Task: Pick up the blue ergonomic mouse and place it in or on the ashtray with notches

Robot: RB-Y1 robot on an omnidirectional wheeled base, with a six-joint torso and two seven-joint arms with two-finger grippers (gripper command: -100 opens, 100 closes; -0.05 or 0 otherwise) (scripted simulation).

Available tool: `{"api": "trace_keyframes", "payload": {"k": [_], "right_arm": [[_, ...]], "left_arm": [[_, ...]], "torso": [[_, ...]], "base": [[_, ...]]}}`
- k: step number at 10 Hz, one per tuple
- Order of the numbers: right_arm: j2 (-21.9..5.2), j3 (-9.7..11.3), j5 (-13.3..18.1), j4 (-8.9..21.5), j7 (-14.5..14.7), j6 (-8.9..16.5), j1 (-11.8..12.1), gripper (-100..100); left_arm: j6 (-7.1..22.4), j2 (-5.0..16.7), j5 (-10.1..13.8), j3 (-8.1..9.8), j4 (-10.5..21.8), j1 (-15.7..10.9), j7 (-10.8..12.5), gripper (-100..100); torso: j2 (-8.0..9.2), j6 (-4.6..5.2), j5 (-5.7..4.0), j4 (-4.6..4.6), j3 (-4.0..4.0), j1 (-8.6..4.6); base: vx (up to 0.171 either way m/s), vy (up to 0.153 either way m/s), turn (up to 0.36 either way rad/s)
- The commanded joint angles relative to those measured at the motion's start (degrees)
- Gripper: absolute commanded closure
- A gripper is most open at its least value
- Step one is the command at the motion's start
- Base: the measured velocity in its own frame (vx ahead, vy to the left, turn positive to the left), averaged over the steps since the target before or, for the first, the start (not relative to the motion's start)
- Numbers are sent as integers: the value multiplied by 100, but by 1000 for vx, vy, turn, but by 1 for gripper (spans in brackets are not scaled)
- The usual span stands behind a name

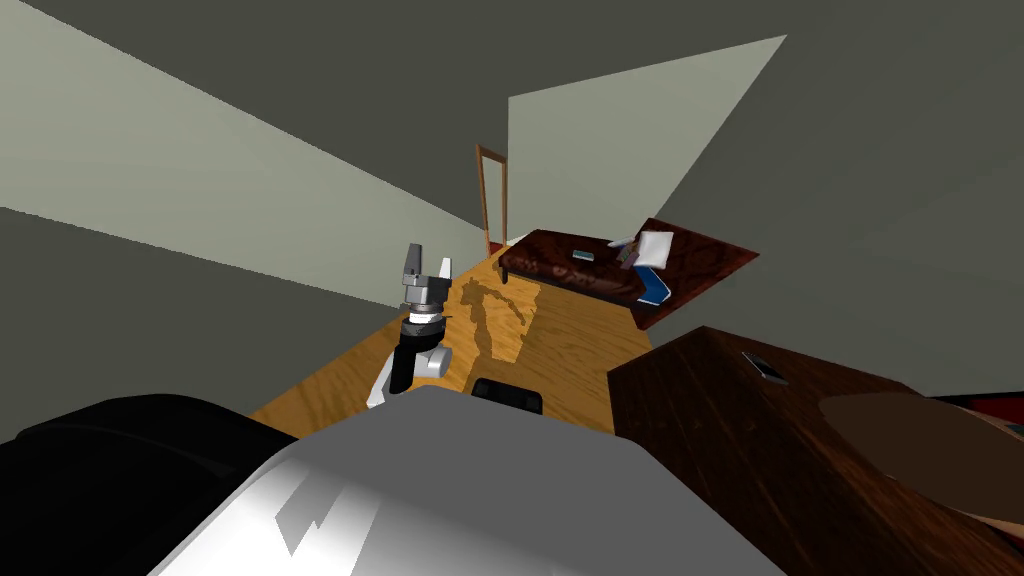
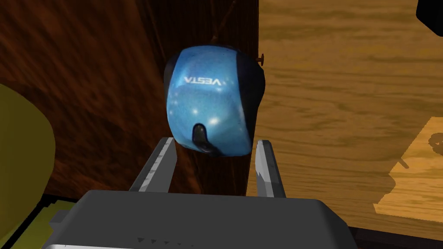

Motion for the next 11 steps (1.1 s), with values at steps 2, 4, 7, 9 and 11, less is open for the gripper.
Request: {"api": "trace_keyframes", "payload": {"k": [2,4,7,9,11], "right_arm": [[173,-121,-120,-72,83,-9,105,100],[432,-214,-209,-93,184,-38,81,100],[790,-358,-327,-100,327,-52,-57,100],[979,-459,-392,-73,414,-38,-216,100],[1122,-564,-443,-26,493,-8,-427,100]], "left_arm": [[0,0,0,0,0,0,0,0],[0,1,0,1,0,0,0,0],[0,1,0,1,0,1,0,0],[0,1,0,2,0,0,0,0],[0,3,0,3,0,1,0,0]], "torso": [[5,0,-2,2,3,-8],[-10,-2,-11,-1,-5,-67],[-12,4,-16,1,-4,-61],[4,4,-17,6,5,-80],[-8,2,-29,3,-1,-145]], "base": [[-262,224,-12],[-239,123,-8],[-254,175,-34],[-282,69,-53],[-233,-55,-69]]}}
